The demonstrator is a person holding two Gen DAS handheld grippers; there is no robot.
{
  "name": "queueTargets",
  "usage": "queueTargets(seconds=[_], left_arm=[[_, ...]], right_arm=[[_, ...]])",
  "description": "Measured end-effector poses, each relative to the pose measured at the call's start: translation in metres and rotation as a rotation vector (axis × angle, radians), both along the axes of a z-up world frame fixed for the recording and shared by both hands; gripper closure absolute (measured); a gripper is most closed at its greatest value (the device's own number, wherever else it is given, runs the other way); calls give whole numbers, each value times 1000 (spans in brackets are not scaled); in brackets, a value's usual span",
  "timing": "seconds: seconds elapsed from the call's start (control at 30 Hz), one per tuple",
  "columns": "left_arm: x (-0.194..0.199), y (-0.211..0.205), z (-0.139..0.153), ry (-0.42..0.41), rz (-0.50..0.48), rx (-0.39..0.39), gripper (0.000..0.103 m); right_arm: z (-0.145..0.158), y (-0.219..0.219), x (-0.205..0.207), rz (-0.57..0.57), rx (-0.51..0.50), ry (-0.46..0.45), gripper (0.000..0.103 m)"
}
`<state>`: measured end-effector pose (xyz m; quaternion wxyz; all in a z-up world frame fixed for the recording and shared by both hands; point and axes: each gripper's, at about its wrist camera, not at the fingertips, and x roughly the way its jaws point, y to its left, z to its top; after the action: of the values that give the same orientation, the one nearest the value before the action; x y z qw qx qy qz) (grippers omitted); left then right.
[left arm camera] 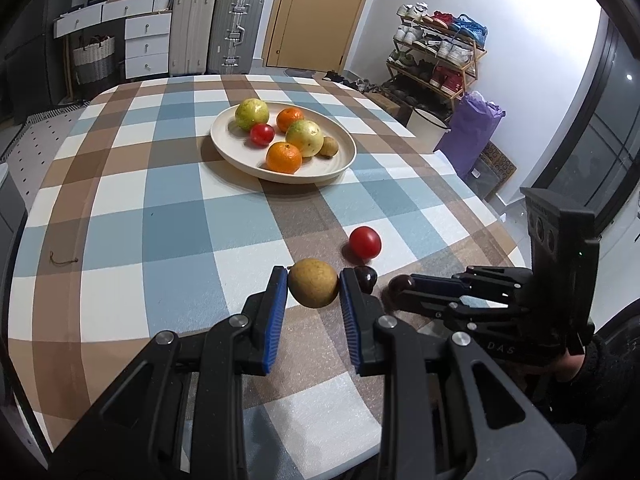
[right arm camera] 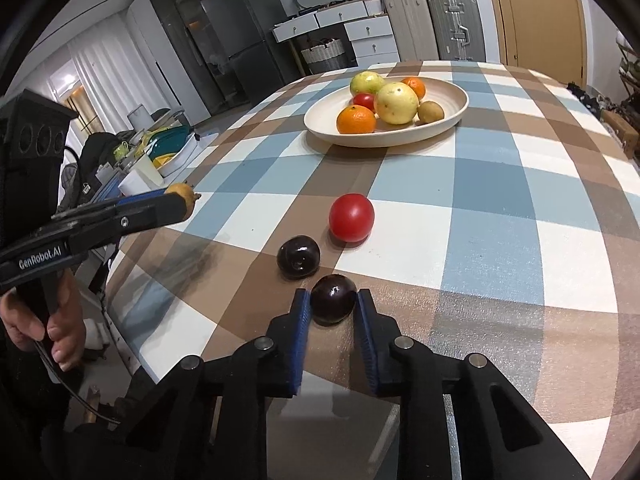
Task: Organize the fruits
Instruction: 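Grasp a dark plum with the right tool while the left tool holds the brown fruit, then carry both fruits to the plate while the left tool releases the brown fruit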
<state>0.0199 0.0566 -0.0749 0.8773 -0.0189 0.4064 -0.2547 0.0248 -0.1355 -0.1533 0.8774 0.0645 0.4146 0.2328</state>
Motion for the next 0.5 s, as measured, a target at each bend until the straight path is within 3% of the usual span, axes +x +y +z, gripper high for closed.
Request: queueTargets(seconds=[0.13,0.33,0.5], left_arm=[[6,-5,5,-4,0,8,79],[30,-8,1,79,50,27,79],[46,-11,-1,91,55,28,79]], right_arm=[[7,-2,-3,1,19,-32,80],[18,-11,4,-11,64,-49,80],[32,-18,16,-10,103,-69,80]])
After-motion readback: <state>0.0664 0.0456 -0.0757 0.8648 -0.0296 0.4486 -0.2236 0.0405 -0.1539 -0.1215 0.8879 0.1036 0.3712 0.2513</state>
